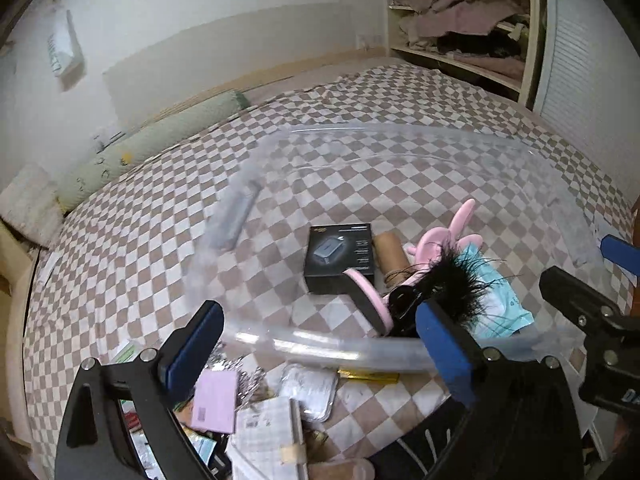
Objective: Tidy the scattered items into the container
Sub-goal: 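Withdraw both tools from the clear box back over the pile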
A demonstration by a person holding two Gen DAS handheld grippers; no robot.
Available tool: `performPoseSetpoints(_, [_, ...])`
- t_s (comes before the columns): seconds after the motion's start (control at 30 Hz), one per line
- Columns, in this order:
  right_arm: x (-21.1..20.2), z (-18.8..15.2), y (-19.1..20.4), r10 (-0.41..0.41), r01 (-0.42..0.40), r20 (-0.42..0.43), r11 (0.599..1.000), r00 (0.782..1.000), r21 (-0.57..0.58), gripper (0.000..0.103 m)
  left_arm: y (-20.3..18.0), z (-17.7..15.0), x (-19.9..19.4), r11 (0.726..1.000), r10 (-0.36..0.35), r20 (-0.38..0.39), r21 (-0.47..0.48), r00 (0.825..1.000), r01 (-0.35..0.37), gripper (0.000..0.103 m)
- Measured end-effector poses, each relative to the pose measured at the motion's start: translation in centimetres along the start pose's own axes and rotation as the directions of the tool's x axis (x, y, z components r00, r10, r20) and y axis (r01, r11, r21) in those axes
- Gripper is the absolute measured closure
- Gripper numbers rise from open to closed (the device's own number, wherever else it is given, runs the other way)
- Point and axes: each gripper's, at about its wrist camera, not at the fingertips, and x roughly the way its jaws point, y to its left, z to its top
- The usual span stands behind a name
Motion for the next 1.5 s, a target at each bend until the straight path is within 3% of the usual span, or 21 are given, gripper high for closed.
performPoseSetpoints(0.27, [-1.8, -0.9, 1.1, 0.046, -0.045, 0.030, 0.999, 0.998, -0.021, 0.000, 3.8, -1.8, -3.0, 0.997, 0.025, 0.025, -0.069, 0.999, -0.024, 0.000])
performPoseSetpoints(0.43, [-3.0, -1.2, 1.6, 0.074, -0.072, 0.071, 0.997, 0.995, -0.037, 0.000, 5.8, -3.0, -5.1, 0.993, -0.010, 0.052, -0.117, 0.999, 0.016, 0.000])
performPoseSetpoints(0.67, [-3.9, -2.1, 2.5, 0.090, -0.080, 0.100, 0.991, 0.991, -0.106, 0.000, 7.5, -4.3, -8.4, 0.991, 0.051, 0.096, -0.128, 0.994, -0.038, 0.000])
performPoseSetpoints(0.83, [-4.1, -3.0, 3.8, 0.103, -0.082, 0.120, 0.983, 0.987, -0.164, 0.000, 9.1, -6.3, -10.5, 0.991, 0.056, 0.142, -0.132, 0.988, -0.037, 0.000])
performPoseSetpoints(1.03, [-4.8, -3.8, 5.2, 0.221, -0.191, 0.178, 0.967, 0.959, -0.171, 0.000, 11.0, -8.7, -13.1, 0.990, 0.061, 0.197, -0.136, 0.979, -0.034, 0.000])
performPoseSetpoints(1.13, [-5.2, -4.0, 6.1, 0.287, -0.255, 0.157, 0.947, 0.945, -0.197, 0.000, 12.0, -9.9, -14.4, 0.990, 0.063, 0.224, -0.139, 0.972, -0.033, 0.000])
performPoseSetpoints(1.37, [-5.8, -5.4, 9.6, 0.347, -0.294, 0.126, 0.902, 0.929, -0.317, 0.000, 14.7, -14.0, -16.4, 0.982, 0.087, 0.209, -0.181, 0.974, -0.048, 0.000])
performPoseSetpoints(1.5, [-6.4, -6.3, 11.2, 0.415, -0.357, 0.090, 0.859, 0.905, -0.367, 0.000, 16.3, -16.7, -16.7, 0.975, 0.083, 0.160, -0.216, 0.984, -0.047, 0.000])
